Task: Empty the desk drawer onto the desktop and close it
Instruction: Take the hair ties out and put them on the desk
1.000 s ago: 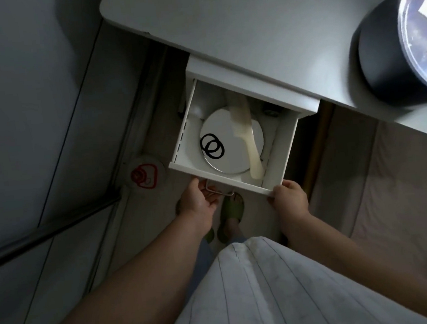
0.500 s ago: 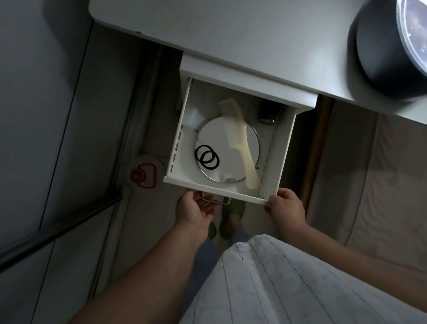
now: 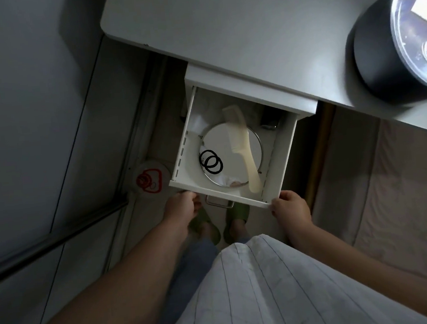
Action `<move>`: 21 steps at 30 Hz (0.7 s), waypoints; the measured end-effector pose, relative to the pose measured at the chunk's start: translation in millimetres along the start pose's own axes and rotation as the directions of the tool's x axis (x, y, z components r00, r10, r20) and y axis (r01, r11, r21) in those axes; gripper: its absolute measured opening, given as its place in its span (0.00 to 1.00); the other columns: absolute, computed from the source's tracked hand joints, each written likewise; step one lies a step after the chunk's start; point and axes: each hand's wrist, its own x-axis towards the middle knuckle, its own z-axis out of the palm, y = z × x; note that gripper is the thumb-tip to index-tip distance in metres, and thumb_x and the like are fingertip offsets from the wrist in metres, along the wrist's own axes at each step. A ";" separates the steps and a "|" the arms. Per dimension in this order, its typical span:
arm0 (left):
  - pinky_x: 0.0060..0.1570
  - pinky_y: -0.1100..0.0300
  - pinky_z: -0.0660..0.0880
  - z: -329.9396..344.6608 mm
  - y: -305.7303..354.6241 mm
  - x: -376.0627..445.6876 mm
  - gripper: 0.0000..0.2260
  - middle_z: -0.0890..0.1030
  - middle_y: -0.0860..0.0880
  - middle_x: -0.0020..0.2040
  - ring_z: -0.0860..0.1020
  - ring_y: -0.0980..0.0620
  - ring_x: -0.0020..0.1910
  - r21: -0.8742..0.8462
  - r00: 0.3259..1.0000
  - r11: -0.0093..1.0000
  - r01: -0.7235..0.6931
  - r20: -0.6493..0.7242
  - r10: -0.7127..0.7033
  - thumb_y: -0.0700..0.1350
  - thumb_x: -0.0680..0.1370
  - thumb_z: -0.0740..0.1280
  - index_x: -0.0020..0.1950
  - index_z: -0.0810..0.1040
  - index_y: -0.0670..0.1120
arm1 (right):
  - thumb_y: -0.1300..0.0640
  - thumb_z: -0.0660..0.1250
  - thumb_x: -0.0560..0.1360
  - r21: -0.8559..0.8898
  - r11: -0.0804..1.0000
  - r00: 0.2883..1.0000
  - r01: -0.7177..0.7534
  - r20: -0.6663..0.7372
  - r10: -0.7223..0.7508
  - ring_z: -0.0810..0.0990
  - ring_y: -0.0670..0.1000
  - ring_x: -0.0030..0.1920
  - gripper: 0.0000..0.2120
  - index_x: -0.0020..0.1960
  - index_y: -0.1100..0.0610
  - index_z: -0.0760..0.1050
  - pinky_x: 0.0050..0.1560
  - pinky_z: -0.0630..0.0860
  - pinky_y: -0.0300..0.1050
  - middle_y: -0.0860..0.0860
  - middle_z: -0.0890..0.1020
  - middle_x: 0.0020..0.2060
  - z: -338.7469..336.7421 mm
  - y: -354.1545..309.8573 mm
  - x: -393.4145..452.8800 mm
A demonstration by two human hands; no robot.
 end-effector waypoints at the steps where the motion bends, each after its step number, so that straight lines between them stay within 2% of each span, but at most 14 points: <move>1: 0.54 0.48 0.75 -7.8 5.2 0.1 0.06 0.81 0.40 0.49 0.79 0.44 0.49 0.071 0.998 0.997 -0.034 -0.047 0.037 0.42 0.74 0.60 0.42 0.76 0.44 | 0.60 0.62 0.78 -0.015 1.000 1.000 0.026 -0.009 -0.026 0.76 0.51 0.51 0.14 0.63 0.57 0.72 0.51 0.77 0.47 0.53 0.78 0.55 -1.6 -2.2 -3.4; 3: 0.59 0.44 0.75 -22.3 18.9 -3.7 0.09 0.80 0.39 0.50 0.79 0.41 0.51 0.183 0.986 0.981 -0.068 -0.140 0.095 0.44 0.70 0.62 0.46 0.77 0.41 | 0.60 0.61 0.78 -0.022 0.995 0.994 0.097 -0.044 -0.098 0.74 0.49 0.51 0.16 0.66 0.57 0.70 0.49 0.73 0.43 0.52 0.77 0.55 -5.1 -7.4 -12.3; 4: 0.58 0.44 0.76 -28.1 26.3 -6.8 0.12 0.80 0.39 0.49 0.79 0.40 0.52 0.232 0.976 0.970 -0.075 -0.180 0.119 0.44 0.69 0.62 0.48 0.78 0.40 | 0.60 0.61 0.78 -0.028 0.990 0.988 0.141 -0.066 -0.142 0.73 0.49 0.52 0.18 0.67 0.58 0.69 0.50 0.71 0.42 0.52 0.76 0.57 -6.5 -10.1 -16.8; 6: 0.51 0.50 0.76 -35.5 39.2 -12.7 0.10 0.79 0.39 0.46 0.78 0.40 0.49 0.325 0.960 0.939 -0.112 -0.209 0.187 0.41 0.71 0.61 0.47 0.79 0.39 | 0.61 0.62 0.78 -0.059 0.971 0.966 0.230 -0.103 -0.235 0.74 0.51 0.57 0.19 0.68 0.58 0.68 0.54 0.71 0.42 0.54 0.75 0.61 -8.0 -15.6 -25.4; 7: 0.47 0.53 0.72 -37.4 44.8 -14.6 0.08 0.78 0.38 0.46 0.77 0.41 0.47 0.369 0.953 0.920 -0.134 -0.207 0.222 0.40 0.72 0.61 0.45 0.79 0.40 | 0.62 0.62 0.77 -0.095 0.956 0.951 0.276 -0.115 -0.286 0.74 0.52 0.59 0.19 0.68 0.58 0.68 0.56 0.71 0.43 0.54 0.74 0.63 -7.8 -18.8 -28.6; 8: 0.47 0.53 0.71 -39.2 49.7 -14.2 0.08 0.78 0.36 0.47 0.76 0.41 0.47 0.390 0.947 0.907 -0.160 -0.199 0.253 0.40 0.72 0.61 0.45 0.79 0.40 | 0.62 0.63 0.77 -0.140 0.937 0.935 0.320 -0.116 -0.336 0.73 0.51 0.60 0.18 0.67 0.58 0.69 0.58 0.71 0.43 0.53 0.73 0.64 -6.5 -21.7 -30.3; 10: 0.54 0.51 0.73 -39.3 57.5 -12.2 0.13 0.79 0.34 0.53 0.77 0.38 0.54 0.386 0.938 0.895 -0.223 -0.165 0.305 0.42 0.73 0.62 0.52 0.80 0.39 | 0.62 0.63 0.77 -0.192 0.905 0.913 0.379 -0.084 -0.400 0.71 0.48 0.58 0.17 0.65 0.58 0.71 0.57 0.71 0.41 0.52 0.71 0.63 -0.9 -30.2 -31.3; 12: 0.60 0.50 0.73 -35.7 64.9 -12.0 0.16 0.80 0.40 0.57 0.77 0.40 0.58 0.415 0.932 0.872 -0.259 -0.129 0.338 0.46 0.74 0.62 0.59 0.79 0.42 | 0.61 0.63 0.77 -0.199 0.892 0.908 0.405 -0.028 -0.418 0.72 0.47 0.56 0.16 0.64 0.58 0.72 0.57 0.73 0.42 0.52 0.73 0.61 8.6 -41.2 -29.3; 14: 0.53 0.55 0.74 -31.1 69.3 -7.1 0.16 0.81 0.45 0.55 0.78 0.45 0.53 0.450 0.928 0.842 -0.298 -0.073 0.367 0.48 0.75 0.62 0.60 0.78 0.45 | 0.59 0.63 0.77 -0.248 0.864 0.893 0.439 0.016 -0.449 0.74 0.48 0.55 0.14 0.62 0.57 0.74 0.57 0.74 0.45 0.52 0.75 0.58 20.8 -52.6 -21.1; 16: 0.42 0.60 0.71 -25.4 73.6 -2.6 0.16 0.80 0.48 0.51 0.76 0.50 0.47 0.507 0.919 0.797 -0.327 -0.028 0.394 0.49 0.77 0.62 0.61 0.78 0.45 | 0.56 0.62 0.78 -0.299 0.826 0.874 0.478 0.070 -0.481 0.74 0.48 0.51 0.12 0.59 0.57 0.76 0.51 0.72 0.42 0.52 0.76 0.55 33.6 -64.5 -9.3; 19: 0.36 0.62 0.68 -20.3 79.5 3.6 0.15 0.82 0.47 0.52 0.76 0.51 0.44 0.591 0.901 0.739 -0.324 -0.047 0.432 0.50 0.77 0.62 0.60 0.78 0.45 | 0.52 0.61 0.78 -0.362 0.767 0.846 0.530 0.157 -0.510 0.75 0.49 0.49 0.13 0.58 0.55 0.76 0.47 0.71 0.42 0.49 0.75 0.50 50.7 -84.2 7.5; 21: 0.33 0.63 0.69 -20.5 82.2 8.1 0.14 0.83 0.46 0.53 0.77 0.51 0.44 0.601 0.893 0.732 -0.319 -0.068 0.445 0.50 0.76 0.64 0.58 0.79 0.46 | 0.53 0.59 0.79 -0.395 0.736 0.833 0.550 0.203 -0.514 0.75 0.50 0.49 0.12 0.57 0.55 0.76 0.48 0.73 0.43 0.50 0.76 0.50 60.3 -96.3 18.7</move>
